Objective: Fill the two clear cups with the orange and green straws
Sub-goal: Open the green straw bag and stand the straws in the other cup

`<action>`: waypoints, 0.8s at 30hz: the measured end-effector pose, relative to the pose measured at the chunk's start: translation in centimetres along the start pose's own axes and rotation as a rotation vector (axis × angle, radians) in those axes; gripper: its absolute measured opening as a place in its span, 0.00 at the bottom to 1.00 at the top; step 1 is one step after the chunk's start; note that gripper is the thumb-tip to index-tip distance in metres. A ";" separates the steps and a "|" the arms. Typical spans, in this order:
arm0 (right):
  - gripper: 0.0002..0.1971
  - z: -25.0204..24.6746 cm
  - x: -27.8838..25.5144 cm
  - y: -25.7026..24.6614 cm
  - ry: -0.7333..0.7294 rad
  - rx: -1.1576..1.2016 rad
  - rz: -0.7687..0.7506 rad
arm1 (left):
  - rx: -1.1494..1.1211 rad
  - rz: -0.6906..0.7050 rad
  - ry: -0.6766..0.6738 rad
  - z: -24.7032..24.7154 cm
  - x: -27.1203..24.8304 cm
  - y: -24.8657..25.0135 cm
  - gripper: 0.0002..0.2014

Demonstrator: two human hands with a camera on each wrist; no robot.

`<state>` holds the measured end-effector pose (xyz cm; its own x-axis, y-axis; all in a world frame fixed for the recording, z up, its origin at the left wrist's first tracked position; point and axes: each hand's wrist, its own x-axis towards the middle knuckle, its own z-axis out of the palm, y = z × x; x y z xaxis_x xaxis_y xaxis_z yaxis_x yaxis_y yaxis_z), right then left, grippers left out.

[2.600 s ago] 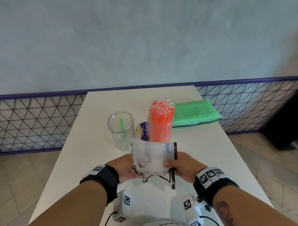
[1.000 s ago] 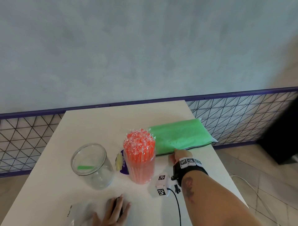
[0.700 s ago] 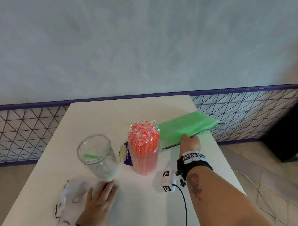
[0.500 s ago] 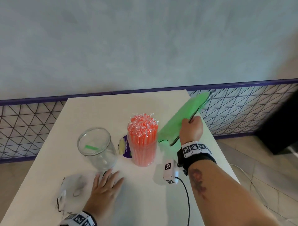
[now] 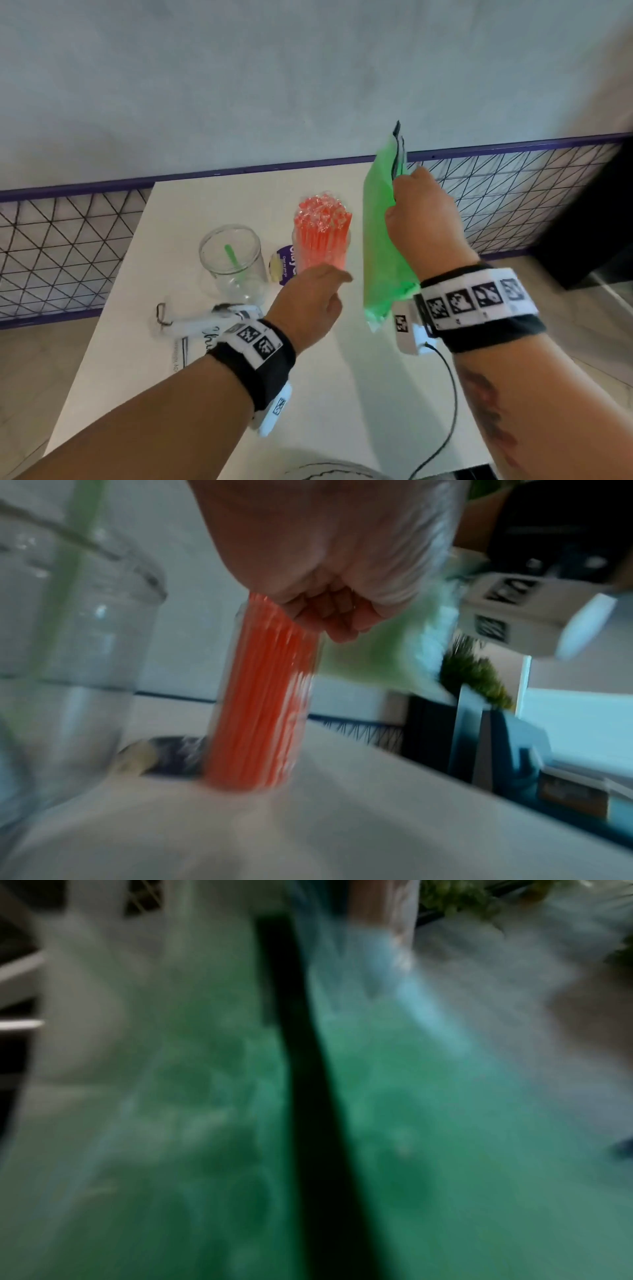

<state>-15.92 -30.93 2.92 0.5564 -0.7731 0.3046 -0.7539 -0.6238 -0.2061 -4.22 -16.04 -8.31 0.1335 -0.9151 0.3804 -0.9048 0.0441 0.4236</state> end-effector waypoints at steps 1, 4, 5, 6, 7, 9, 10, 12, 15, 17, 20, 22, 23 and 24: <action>0.06 -0.7 -1.0 0.1 -0.042 -0.075 -0.022 | -0.034 0.003 0.052 -0.7 0.5 0.7 0.19; 0.04 -2.6 -4.6 0.3 -0.157 -0.211 -0.073 | -0.105 0.050 0.175 -2.7 1.5 2.4 0.21; 0.02 -3.1 -5.9 0.2 -0.207 -0.251 -0.086 | -0.129 0.064 0.182 -3.2 1.4 2.6 0.23; 0.04 -3.5 -7.1 0.1 -0.265 -0.284 -0.097 | -0.148 0.069 0.171 -3.8 1.2 2.8 0.24; 0.06 -3.7 -8.3 0.0 -0.323 -0.303 -0.110 | -0.165 0.074 0.138 -4.3 0.8 3.0 0.26; 0.08 -3.7 -10.5 0.2 -0.409 -0.286 -0.137 | -0.177 0.103 0.049 -4.8 -0.2 2.9 0.29; 0.09 -3.6 -11.5 0.4 -0.445 -0.275 -0.163 | -0.171 0.117 0.005 -4.9 -0.8 2.8 0.31; 0.12 -3.1 -13.2 1.0 -0.550 -0.232 -0.236 | -0.193 0.104 -0.110 -5.0 -1.9 2.5 0.35; 0.13 -2.7 -14.7 1.4 -0.715 -0.113 -0.424 | -0.214 0.040 -0.313 -5.4 -2.7 2.2 0.38; 0.11 -2.5 -15.1 1.0 -0.707 -0.004 -0.595 | -0.118 -0.014 -0.469 -5.8 -2.7 2.0 0.33; 0.08 -1.2 -14.6 0.1 -0.509 0.128 -0.824 | 0.079 -0.082 -0.648 -6.7 -2.9 1.0 0.12; 0.07 0.5 -13.8 -0.2 -0.413 0.103 -0.898 | 0.107 -0.162 -0.659 -7.4 -3.5 -0.1 0.02; 0.08 1.4 -13.3 -0.4 -0.384 0.077 -0.903 | 0.111 -0.192 -0.656 -7.7 -3.8 -0.7 0.02; 0.10 2.3 -12.8 -0.5 -0.360 0.047 -0.896 | 0.127 -0.207 -0.647 -8.0 -4.1 -1.1 0.04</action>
<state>-21.87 -20.98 -3.03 0.9978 0.0082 0.0654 0.0132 -0.9971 -0.0755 -0.48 -9.09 -3.76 0.0766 -0.9565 -0.2815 -0.9323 -0.1688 0.3199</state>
